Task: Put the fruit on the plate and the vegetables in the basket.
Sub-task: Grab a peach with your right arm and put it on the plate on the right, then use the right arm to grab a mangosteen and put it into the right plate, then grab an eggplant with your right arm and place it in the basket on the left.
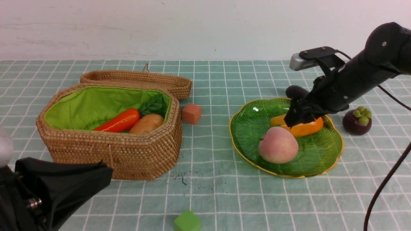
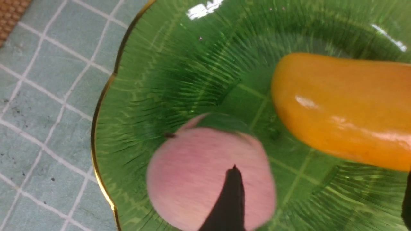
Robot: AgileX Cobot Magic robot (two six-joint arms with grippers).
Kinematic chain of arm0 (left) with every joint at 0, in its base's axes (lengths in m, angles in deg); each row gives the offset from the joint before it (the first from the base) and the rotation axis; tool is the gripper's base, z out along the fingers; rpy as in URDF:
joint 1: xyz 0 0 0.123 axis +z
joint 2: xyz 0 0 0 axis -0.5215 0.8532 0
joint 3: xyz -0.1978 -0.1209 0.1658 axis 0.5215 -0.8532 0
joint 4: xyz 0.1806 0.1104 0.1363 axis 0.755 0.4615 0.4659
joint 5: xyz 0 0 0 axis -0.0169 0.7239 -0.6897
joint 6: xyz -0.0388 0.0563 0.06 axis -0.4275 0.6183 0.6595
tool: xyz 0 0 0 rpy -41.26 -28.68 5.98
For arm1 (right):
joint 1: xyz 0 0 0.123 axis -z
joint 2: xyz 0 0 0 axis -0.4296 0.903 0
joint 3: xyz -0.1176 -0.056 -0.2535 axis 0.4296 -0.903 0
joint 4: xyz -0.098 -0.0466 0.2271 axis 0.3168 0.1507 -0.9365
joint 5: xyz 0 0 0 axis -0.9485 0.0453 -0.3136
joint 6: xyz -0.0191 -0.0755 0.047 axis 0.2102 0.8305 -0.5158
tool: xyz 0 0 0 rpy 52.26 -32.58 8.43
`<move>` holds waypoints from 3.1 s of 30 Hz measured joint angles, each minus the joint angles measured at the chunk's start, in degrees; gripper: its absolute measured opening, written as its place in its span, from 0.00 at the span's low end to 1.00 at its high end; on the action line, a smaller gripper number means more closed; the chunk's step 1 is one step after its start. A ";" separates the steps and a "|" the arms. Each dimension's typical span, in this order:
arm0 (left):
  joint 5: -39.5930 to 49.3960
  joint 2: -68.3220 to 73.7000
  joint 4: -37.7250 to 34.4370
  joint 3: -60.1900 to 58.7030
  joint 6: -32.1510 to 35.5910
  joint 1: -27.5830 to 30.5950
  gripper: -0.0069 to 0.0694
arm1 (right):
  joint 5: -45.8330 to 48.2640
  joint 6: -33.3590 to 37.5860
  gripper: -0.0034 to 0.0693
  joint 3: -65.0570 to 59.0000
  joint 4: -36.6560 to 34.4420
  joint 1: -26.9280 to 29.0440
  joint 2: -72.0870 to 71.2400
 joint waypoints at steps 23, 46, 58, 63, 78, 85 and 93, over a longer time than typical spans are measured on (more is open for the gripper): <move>-6.85 0.00 0.64 0.00 -4.71 0.00 0.10 | -2.75 -36.24 0.97 9.59 19.51 13.75 9.99; -6.87 0.00 0.68 0.00 -4.84 0.00 0.10 | -0.32 -30.32 0.82 13.55 19.89 13.75 17.24; -7.65 0.00 1.09 0.00 -4.86 0.00 0.10 | 5.51 -12.62 0.82 13.79 -2.25 4.71 4.59; -7.75 0.00 1.28 0.00 -4.86 0.00 0.10 | -2.76 -5.01 0.82 13.69 -7.47 -1.88 9.41; -10.30 0.00 0.95 0.00 -4.86 0.00 0.10 | -6.45 -3.83 0.97 13.59 -4.28 -4.34 12.89; -11.38 0.00 1.15 0.00 -6.07 0.00 0.09 | -2.49 -14.49 0.70 15.21 3.00 0.29 6.06; -11.50 0.00 6.30 0.00 -11.71 0.00 0.09 | 5.72 -17.37 0.62 28.80 8.56 6.27 15.39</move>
